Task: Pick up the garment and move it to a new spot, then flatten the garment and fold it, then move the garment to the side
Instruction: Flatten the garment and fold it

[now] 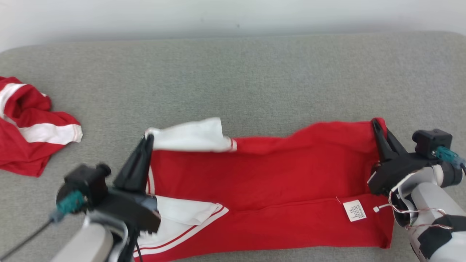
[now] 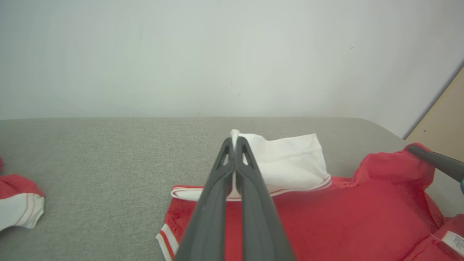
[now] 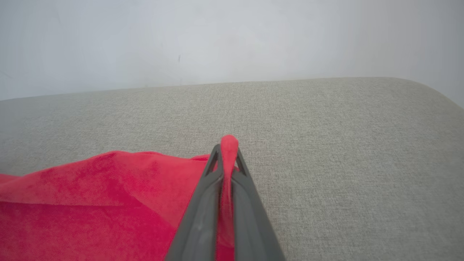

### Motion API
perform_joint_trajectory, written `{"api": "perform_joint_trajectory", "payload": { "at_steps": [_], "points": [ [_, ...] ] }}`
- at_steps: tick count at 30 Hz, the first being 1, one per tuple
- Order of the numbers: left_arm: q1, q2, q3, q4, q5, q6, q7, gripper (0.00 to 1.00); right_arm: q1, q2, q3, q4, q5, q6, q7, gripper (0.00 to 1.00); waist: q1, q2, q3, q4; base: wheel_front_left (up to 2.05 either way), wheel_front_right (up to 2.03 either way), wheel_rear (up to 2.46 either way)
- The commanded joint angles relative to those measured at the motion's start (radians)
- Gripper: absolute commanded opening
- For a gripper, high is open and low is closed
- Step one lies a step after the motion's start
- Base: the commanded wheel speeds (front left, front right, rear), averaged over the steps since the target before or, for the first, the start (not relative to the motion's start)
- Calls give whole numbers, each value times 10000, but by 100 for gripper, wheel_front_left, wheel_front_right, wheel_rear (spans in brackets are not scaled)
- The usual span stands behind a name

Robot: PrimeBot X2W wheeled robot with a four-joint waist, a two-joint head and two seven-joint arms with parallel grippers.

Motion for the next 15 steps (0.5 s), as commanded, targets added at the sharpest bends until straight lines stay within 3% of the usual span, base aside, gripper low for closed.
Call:
{"api": "perform_joint_trajectory", "payload": {
  "at_steps": [1, 6, 14, 15],
  "points": [
    [591, -107, 142, -278, 203, 75, -26, 0, 275, -127, -87, -78, 60, -28, -73, 0, 2, 1, -241, 226, 0, 0, 0],
    [1760, -498, 608, -715, 432, 244, -28, 0, 972, -237, -462, -679, 162, -28, -80, 0, 2, 1, -362, 309, 0, 0, 0],
    [3362, -1258, 1516, -636, 723, 89, -30, 0, 2395, -107, -1161, -2100, 139, -26, -86, 0, 2, 1, -461, 141, 0, 0, 0],
    [3493, -1296, 1596, -551, 891, 140, -30, 0, 2552, -83, -1225, -2310, 104, -28, -86, 39, 2, 1, -475, 121, 0, 0, 0]
  ]
}}
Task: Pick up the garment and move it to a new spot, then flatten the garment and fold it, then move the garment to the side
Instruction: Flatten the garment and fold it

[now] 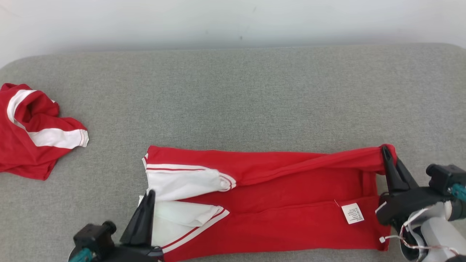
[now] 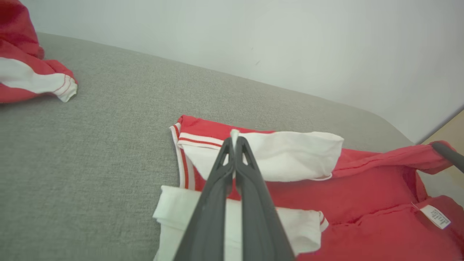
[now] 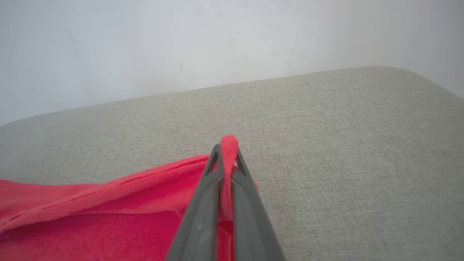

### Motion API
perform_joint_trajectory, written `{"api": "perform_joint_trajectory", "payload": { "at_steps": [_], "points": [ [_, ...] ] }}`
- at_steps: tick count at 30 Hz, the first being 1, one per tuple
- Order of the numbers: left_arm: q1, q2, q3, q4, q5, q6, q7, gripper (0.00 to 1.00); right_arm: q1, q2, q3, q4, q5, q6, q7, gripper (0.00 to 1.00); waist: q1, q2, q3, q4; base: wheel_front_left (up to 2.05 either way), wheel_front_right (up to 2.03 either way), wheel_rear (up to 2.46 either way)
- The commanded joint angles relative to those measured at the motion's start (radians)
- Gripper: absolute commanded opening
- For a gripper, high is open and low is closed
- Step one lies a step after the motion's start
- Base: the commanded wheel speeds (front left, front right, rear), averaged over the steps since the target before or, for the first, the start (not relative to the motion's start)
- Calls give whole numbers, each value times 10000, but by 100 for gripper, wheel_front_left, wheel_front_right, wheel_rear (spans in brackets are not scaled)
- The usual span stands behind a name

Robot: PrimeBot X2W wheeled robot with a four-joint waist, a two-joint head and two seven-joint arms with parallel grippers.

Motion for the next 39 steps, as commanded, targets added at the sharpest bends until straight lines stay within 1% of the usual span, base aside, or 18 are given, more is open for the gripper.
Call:
{"api": "perform_joint_trajectory", "payload": {
  "at_steps": [1, 2, 3, 6, 9, 12, 13, 16, 18, 20, 22, 27, 31, 35, 36, 37, 38, 39],
  "points": [
    [179, -73, 196, 25, 295, 68, -30, 36, 233, 61, -73, -215, -62, -26, -44, 98, 1, 1, -32, -44, 0, 0, 0],
    [298, -209, 374, 39, 348, 66, -30, 84, 421, 78, -144, -345, -49, -28, -44, 100, 1, 1, -50, -59, 0, 0, 0],
    [453, -313, 533, 89, 443, 29, -30, 100, 558, 86, -207, -507, -57, -26, -46, 100, 1, 1, -71, -75, 0, 0, 0],
    [767, -582, 1145, 172, 890, -10, -30, 100, 940, 149, -381, -943, -72, -26, -45, 100, 1, 1, -154, -127, 0, 0, 0],
    [1034, -967, 1898, 114, 1366, -87, -30, 100, 1242, 158, -503, -1299, -124, -28, -44, 100, 1, 1, -231, -172, 0, 0, 0],
    [1306, -1310, 2569, -187, 2039, -6, -30, 100, 1444, 106, -571, -1424, -157, -28, -44, 100, 1, 1, -307, -202, 0, 0, 0],
    [1355, -1403, 2808, -329, 2337, 0, -30, 100, 1468, 85, -593, -1344, -141, -28, -44, 100, 1, 1, -333, -201, 0, 0, 0],
    [1471, -1660, 3578, -456, 3115, -178, -31, 100, 1441, 122, -585, -1020, -51, -26, 110, 100, 1, 1, -373, -181, 0, 0, 0],
    [1615, -1942, 3902, -639, 3655, -219, -31, 100, 1357, 145, -573, -729, -24, -28, 261, 100, 1, 1, -412, -139, 0, 0, 0],
    [1680, -2040, 4277, -794, 4171, -301, -31, 100, 1253, 213, -557, -403, 14, -28, 396, 100, 1, 1, -434, -87, 0, 0, 0],
    [1806, -2254, 4515, -946, 4602, -365, -31, 100, 1209, 305, -599, -14, 59, -26, 586, 100, 1, 1, -462, -24, 0, 0, 0],
    [2039, -2517, 5023, -998, 5272, -570, -31, 100, 1005, 562, -581, 739, 167, -28, 839, 100, 1, 1, -477, 74, 0, 0, 0],
    [2112, -2678, 5329, -946, 5486, -806, -31, 100, 836, 735, -556, 1349, 282, -26, 966, 100, 1, 1, -464, 124, 0, 0, 0],
    [2097, -2772, 5442, -891, 5632, -940, -31, 100, 751, 861, -407, 1762, 351, -28, 1118, 100, 1, 1, -498, 173, 0, 0, 0],
    [2101, -2798, 5475, -883, 5674, -986, -31, 100, 744, 913, -353, 1868, 432, -28, 1156, 83, 1, 1, -521, 185, 0, 0, 0],
    [2111, -2817, 5501, -861, 5715, -1016, -31, 100, 754, 946, -274, 1953, 470, -26, 1231, 36, 1, 1, -552, 194, 0, 0, 0],
    [2130, -2835, 5532, -830, 5741, -1072, -31, 100, 781, 993, -182, 1994, 539, -26, 1249, 0, 1, 1, -585, 196, 0, 0, 0],
    [2146, -2852, 5557, -819, 5772, -1077, -31, 100, 793, 1022, -116, 1992, 607, -26, 1222, 0, 1, 1, -616, 184, 0, 0, 0]
  ]
}}
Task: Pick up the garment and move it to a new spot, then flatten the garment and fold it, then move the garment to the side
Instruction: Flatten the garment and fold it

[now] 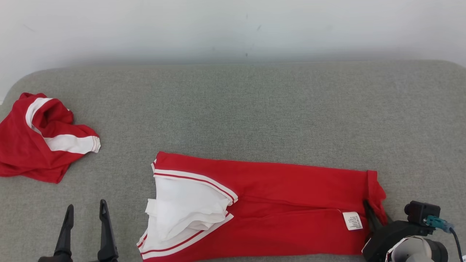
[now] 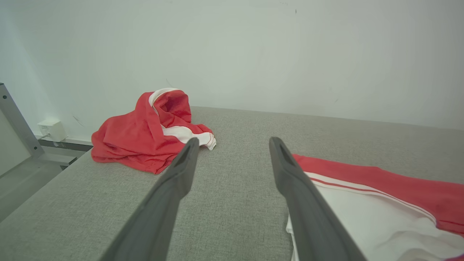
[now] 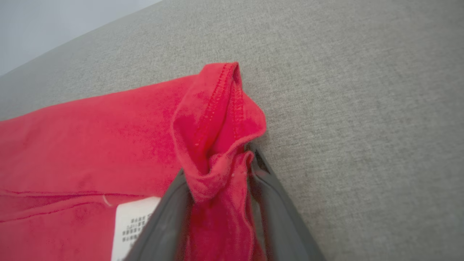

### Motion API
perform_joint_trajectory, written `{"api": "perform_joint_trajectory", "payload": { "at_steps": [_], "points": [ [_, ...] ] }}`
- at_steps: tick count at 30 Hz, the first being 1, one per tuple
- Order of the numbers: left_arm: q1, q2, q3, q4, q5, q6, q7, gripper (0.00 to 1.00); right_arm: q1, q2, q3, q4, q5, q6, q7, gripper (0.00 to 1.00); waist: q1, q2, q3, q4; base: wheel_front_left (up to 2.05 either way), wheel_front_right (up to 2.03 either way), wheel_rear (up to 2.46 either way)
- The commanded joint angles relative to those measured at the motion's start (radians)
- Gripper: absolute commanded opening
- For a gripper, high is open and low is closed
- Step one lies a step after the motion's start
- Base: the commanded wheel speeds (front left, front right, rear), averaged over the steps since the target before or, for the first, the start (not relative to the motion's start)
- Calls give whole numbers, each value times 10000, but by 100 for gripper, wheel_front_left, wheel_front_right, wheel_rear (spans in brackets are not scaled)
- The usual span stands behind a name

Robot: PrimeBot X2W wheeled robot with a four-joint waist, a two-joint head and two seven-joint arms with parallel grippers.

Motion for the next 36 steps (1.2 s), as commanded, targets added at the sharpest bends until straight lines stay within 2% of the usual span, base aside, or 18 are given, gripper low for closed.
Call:
{"api": "perform_joint_trajectory", "payload": {
  "at_steps": [1, 8, 16, 21, 24, 28, 36],
  "points": [
    [132, -39, 44, 14, 125, -29, -31, 100, 61, 81, 87, 72, 71, -26, -2, 0, 0, -1, -44, -19, 0, 0, 0],
    [178, -90, 120, 93, 234, -144, -31, 100, -323, -568, -13, 174, 408, -26, -301, 0, 0, -1, -241, -217, 0, 0, 0],
    [296, -105, 112, 226, 348, -235, -31, 100, -723, -2141, -814, 992, 572, -26, -264, 0, 0, -1, -607, -356, 0, 0, 0],
    [377, -107, 167, 293, 324, -229, -31, 100, -932, -2684, -1024, 1354, 449, -26, -106, 0, 0, -1, -810, -490, 0, 0, 0],
    [404, -109, 167, 334, 263, -246, -31, 100, -970, -2606, -937, 1319, 361, -26, -53, 0, 0, -1, -900, -568, 0, 0, 0],
    [459, -108, 86, 348, 172, -190, -31, 100, -877, -2156, -571, 831, 308, -26, 33, 0, 0, -1, -953, -632, 0, 0, 0],
    [440, -108, -14, 440, 91, -149, -31, 100, -676, -1079, 689, -1068, 466, -25, 459, 0, 0, -1, -981, -642, 0, 0, 0]
  ]
}}
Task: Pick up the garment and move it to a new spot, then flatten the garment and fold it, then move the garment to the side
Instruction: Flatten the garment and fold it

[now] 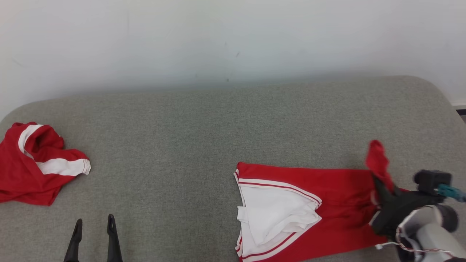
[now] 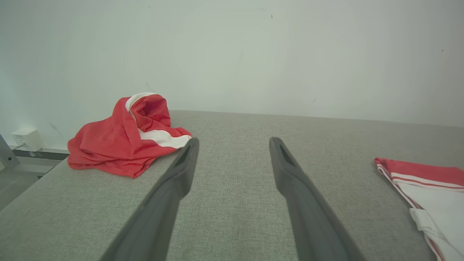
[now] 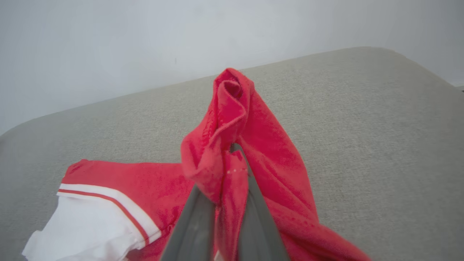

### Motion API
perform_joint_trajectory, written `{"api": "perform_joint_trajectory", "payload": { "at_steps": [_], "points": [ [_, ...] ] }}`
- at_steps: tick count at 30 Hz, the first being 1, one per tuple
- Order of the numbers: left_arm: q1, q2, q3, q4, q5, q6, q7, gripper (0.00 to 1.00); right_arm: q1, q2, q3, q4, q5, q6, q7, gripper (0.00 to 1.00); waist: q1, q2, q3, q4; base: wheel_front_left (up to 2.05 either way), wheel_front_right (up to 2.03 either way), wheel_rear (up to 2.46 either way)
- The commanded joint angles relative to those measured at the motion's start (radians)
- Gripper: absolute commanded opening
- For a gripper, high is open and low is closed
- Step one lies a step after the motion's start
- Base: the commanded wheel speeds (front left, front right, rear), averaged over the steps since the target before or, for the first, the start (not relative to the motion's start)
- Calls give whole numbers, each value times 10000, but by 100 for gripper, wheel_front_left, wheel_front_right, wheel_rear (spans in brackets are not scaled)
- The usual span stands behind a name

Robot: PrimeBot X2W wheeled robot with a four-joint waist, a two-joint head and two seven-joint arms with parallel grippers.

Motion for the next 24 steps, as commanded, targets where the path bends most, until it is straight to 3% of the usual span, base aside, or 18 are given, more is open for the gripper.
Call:
{"api": "perform_joint_trajectory", "payload": {
  "at_steps": [1, 11, 24],
  "points": [
    [59, -14, -6, 24, -84, 20, -31, 100, 76, 152, 133, -232, 46, -27, 58, 0, 0, 0, 0, 20, 0, 0, 0],
    [-231, -15, -151, 259, -174, -24, -31, 100, 569, 1726, 1343, -2026, 16, -27, 594, 0, 0, 0, 123, 431, 0, 0, 0],
    [-598, -15, -381, 479, -306, -43, -31, 100, 332, 3012, 1593, -1282, -274, -27, 397, 0, 0, 0, 370, 908, 0, 0, 0]
  ]
}}
